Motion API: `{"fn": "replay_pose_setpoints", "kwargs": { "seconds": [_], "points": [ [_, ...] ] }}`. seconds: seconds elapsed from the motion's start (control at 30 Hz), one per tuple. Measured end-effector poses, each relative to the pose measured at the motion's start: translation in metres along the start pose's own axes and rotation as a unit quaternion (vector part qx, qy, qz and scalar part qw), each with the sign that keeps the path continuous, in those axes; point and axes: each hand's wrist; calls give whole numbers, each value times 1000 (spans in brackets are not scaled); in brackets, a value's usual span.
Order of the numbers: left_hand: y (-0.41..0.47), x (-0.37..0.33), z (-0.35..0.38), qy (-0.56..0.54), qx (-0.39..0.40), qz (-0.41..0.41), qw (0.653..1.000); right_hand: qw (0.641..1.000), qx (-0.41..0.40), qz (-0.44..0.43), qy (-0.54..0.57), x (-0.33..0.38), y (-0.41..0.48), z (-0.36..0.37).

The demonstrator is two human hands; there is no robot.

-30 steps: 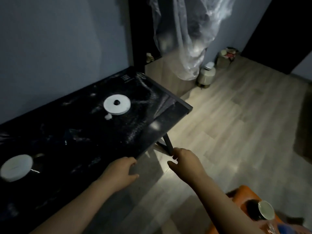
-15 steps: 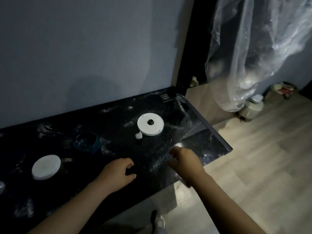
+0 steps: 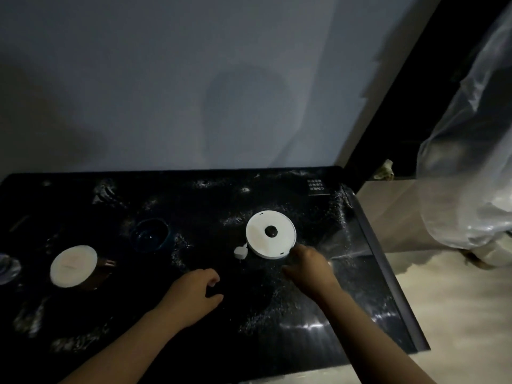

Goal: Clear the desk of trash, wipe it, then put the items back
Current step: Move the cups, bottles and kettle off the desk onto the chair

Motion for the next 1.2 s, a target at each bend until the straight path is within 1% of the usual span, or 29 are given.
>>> {"fn": "replay_pose_setpoints", "kwargs": {
  "seconds": [0.1,0.17,0.4,0.5,0.6,0.7,0.87,0.93,1.2],
  "points": [
    [9,4,5,-15,-9,-26,1000,999,39,-3,-9,-7,25,6],
    [15,8,7,-21,-17,-36,999,999,50,6,3,-9,42,10],
    [42,15,6,-23,-42,-40,998,991,90,96,33,-15,100,30],
    [55,18,4,-20,-41,-38,998,983,101,139,65,-14,120,39],
    [64,23,3,-19,-42,-37,998,979,104,162,70,-15,136,50],
    [71,27,2,-24,-39,-41,998,977,82,187,67,-19,146,57],
    [78,32,0,-30,-37,-45,998,970,17,214,110,-32,154,67],
    [79,32,-1,-29,-33,-49,998,966,7,226,128,-36,155,67],
    [86,30,-5,-26,-20,-57,998,962,-45,213,166,-38,146,69]
  ]
}}
Point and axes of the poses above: each hand's wrist, its own y-axis towards the middle knuckle, its own z-axis out of the palm, x = y × z, and after that the axes turned 12 degrees about -y, right-handed
